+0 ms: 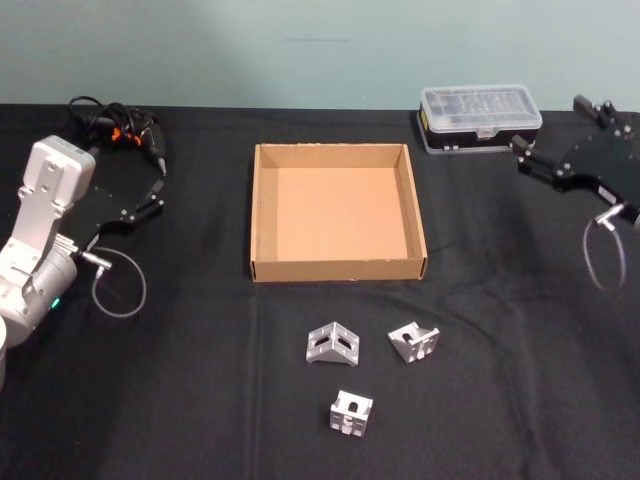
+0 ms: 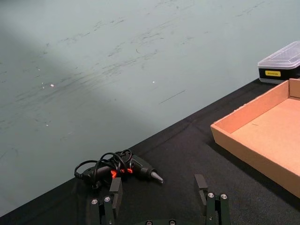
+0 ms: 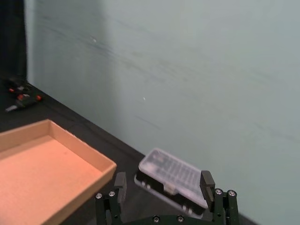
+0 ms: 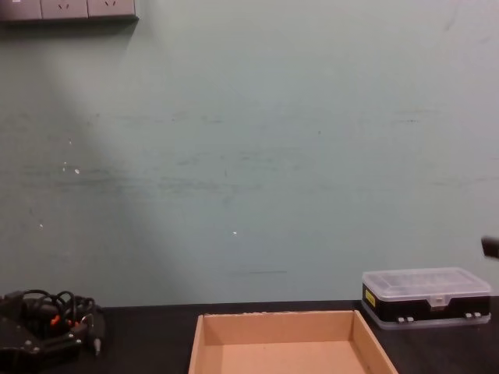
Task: Use one hand to pick up the angle iron from the table and place it into the box.
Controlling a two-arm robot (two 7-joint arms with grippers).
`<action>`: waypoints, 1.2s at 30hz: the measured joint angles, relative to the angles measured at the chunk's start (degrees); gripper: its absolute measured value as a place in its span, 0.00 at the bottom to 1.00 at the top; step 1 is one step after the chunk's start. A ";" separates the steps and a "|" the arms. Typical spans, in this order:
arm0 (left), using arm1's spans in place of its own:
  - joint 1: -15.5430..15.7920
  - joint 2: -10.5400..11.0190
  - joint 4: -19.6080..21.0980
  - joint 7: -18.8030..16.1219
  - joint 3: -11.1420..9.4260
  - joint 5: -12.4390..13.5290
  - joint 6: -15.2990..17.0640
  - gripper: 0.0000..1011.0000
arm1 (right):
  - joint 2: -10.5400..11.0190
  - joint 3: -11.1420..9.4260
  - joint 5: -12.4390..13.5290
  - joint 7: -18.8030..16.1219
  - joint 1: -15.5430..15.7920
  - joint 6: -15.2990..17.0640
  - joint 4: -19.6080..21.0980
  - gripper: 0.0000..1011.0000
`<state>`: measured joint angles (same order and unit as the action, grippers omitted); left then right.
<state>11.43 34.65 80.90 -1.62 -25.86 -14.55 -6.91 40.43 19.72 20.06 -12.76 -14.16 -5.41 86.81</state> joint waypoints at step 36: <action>0.00 0.00 0.00 0.00 0.00 0.00 0.00 0.99 | 8.84 12.12 1.69 -45.13 -22.06 12.55 4.19 0.99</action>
<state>11.43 34.65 80.90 -1.62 -25.86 -14.55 -6.91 49.26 31.84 21.75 -57.89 -36.22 7.14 91.00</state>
